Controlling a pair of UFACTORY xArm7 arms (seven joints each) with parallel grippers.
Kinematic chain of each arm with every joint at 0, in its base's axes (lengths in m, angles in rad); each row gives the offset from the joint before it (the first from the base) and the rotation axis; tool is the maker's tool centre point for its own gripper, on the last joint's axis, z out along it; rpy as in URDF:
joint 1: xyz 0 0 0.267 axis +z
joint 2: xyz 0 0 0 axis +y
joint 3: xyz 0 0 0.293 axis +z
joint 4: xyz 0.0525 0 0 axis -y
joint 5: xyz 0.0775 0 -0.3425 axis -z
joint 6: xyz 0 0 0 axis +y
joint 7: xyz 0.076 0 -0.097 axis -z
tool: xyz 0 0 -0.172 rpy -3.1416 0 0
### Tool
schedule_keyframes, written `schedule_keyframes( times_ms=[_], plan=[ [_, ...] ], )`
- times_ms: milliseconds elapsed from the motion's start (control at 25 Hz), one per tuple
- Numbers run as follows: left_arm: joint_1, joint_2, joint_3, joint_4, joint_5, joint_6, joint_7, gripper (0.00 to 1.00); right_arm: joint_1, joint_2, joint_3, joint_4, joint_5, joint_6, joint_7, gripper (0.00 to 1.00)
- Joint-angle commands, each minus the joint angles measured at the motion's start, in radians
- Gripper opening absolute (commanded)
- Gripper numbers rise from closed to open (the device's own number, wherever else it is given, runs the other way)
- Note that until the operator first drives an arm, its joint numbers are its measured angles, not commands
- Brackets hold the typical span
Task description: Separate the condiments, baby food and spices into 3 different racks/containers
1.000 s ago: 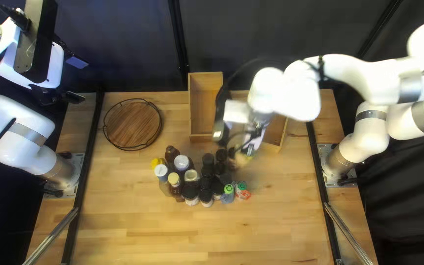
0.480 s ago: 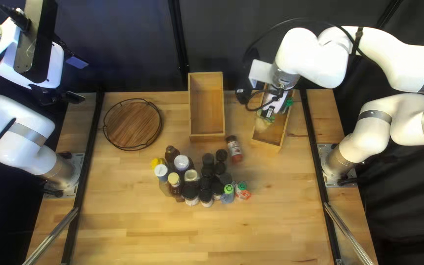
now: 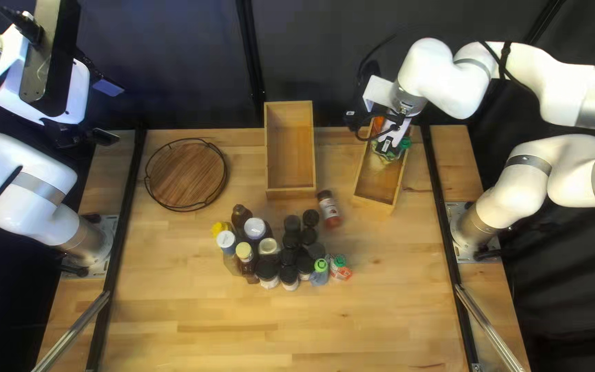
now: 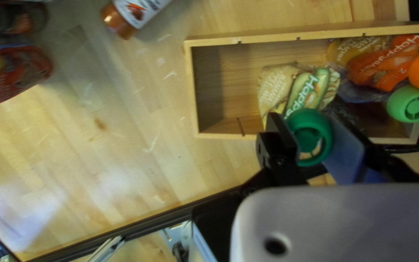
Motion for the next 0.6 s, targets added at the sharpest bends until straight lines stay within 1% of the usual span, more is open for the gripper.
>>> schedule_keyframes(
  times_ms=[40,80,120,160,200,280,560,600],
  plan=[
    [0.0,0.0,0.0,0.0,0.0,0.0,0.0,1.0,-0.338,-0.023,0.273,-0.02,0.173,-0.055,-0.175,0.0],
    [0.0,0.0,0.0,0.0,0.0,0.0,0.0,1.0,-0.061,-0.075,0.014,-0.029,-0.022,-0.107,-0.012,0.0],
    [0.0,0.0,0.0,0.0,0.0,0.0,0.0,1.0,-0.094,-0.081,0.045,-0.031,-0.008,-0.117,-0.023,0.0],
    [0.0,0.0,0.0,0.0,0.0,0.0,0.0,1.0,-0.155,-0.087,0.103,-0.034,0.021,-0.131,-0.046,0.0],
    [0.0,0.0,0.0,0.0,0.0,0.0,0.0,1.0,-0.195,-0.087,0.142,-0.036,0.042,-0.138,-0.061,0.0],
    [0.0,0.0,0.0,0.0,0.0,0.0,0.0,1.0,-0.245,-0.085,0.19,-0.036,0.067,-0.145,-0.078,0.0],
    [0.0,0.0,0.0,0.0,0.0,0.0,0.0,1.0,-0.247,-0.092,0.193,-0.042,0.061,-0.162,-0.071,0.0],
    [0.0,0.0,0.0,0.0,0.0,0.0,0.0,1.0,-0.246,-0.091,0.193,-0.043,0.062,-0.161,-0.071,0.53]
  ],
)
